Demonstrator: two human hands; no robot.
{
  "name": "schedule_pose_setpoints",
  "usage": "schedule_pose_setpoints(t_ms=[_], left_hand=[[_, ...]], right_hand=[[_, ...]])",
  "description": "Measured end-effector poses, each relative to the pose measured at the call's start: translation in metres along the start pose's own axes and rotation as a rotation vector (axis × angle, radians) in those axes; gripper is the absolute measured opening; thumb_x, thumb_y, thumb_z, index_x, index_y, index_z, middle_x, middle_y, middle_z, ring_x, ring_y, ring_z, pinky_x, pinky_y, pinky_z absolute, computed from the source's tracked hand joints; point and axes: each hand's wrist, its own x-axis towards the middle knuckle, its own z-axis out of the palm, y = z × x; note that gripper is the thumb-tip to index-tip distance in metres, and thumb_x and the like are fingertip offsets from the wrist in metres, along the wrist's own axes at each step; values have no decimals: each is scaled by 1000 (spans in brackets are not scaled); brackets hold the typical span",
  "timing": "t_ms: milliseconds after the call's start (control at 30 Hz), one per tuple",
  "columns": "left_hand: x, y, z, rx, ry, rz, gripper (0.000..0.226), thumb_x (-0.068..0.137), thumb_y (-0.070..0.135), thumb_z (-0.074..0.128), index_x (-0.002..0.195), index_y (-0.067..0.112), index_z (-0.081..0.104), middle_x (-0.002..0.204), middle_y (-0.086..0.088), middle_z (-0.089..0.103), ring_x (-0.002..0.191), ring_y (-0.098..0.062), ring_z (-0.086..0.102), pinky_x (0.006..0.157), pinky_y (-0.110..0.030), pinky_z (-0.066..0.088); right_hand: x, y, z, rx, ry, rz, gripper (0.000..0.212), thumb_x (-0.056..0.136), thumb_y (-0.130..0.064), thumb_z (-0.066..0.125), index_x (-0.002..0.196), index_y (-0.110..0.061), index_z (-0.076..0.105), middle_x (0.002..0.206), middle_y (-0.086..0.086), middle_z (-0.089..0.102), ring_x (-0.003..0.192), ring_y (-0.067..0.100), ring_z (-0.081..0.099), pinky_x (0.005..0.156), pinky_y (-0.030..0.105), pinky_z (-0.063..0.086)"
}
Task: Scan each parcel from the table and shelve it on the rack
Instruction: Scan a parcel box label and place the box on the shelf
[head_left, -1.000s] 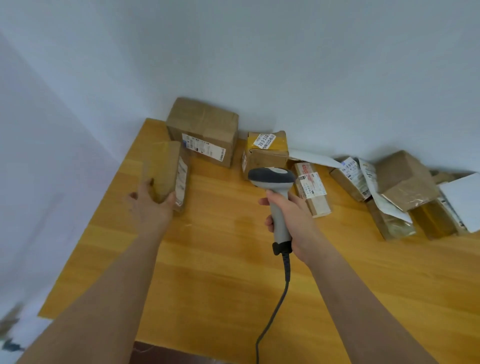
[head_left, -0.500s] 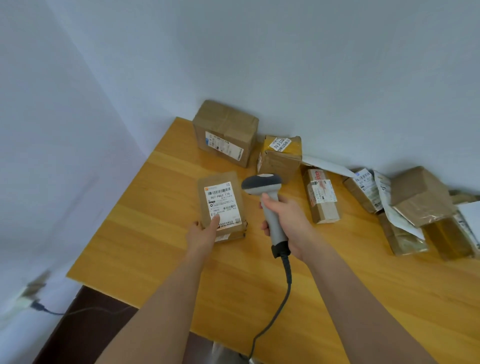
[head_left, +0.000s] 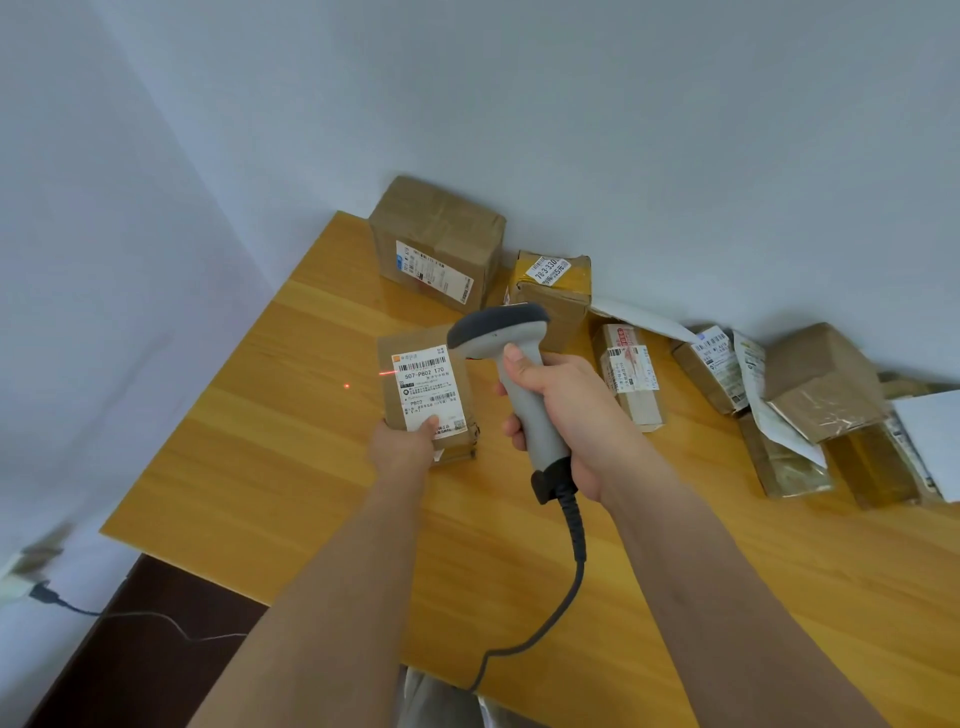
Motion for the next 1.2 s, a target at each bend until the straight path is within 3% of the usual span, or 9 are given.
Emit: schedule_pose_setpoints(t_ms=[533, 733, 967, 1067, 1200], left_hand=[[-3, 3, 1, -30, 12, -13, 45, 76, 16, 83, 114, 6, 60, 113, -12, 67, 98, -35, 67, 82, -49, 58], [-8, 5, 3, -45, 26, -24, 43, 77, 16, 82, 112, 3, 62, 112, -14, 68, 96, -35, 68, 79, -48, 59], [-17, 12, 5, -36, 45, -23, 44, 79, 15, 81, 117, 3, 61, 113, -11, 67, 95, -32, 66, 81, -46, 58], [-20, 14, 5, -39, 37, -30, 43, 79, 15, 81, 116, 4, 62, 112, -12, 68, 86, -29, 66, 78, -45, 59], [-26, 17, 5, -42, 58, -48, 47, 77, 15, 82, 117, 5, 61, 113, -12, 68, 92, -32, 68, 79, -45, 59]], right_hand=[[-19, -20, 3, 15, 39, 7, 35, 95, -32, 62, 115, -3, 58, 95, 13, 58, 50, 15, 53, 53, 29, 46], [-25, -28, 2, -12, 55, 15, 25, 95, -33, 62, 99, -8, 60, 83, 10, 60, 49, 14, 54, 56, 30, 47], [-32, -39, -1, 1, 70, 33, 32, 94, -35, 63, 110, -7, 58, 87, 8, 60, 46, 12, 53, 48, 24, 48], [-34, -43, -7, -39, 72, 66, 30, 94, -35, 63, 105, -8, 58, 85, 8, 61, 46, 13, 52, 49, 25, 47], [-37, -41, -14, -76, 76, 110, 30, 95, -36, 64, 99, -6, 60, 86, 9, 61, 49, 14, 54, 52, 28, 47]])
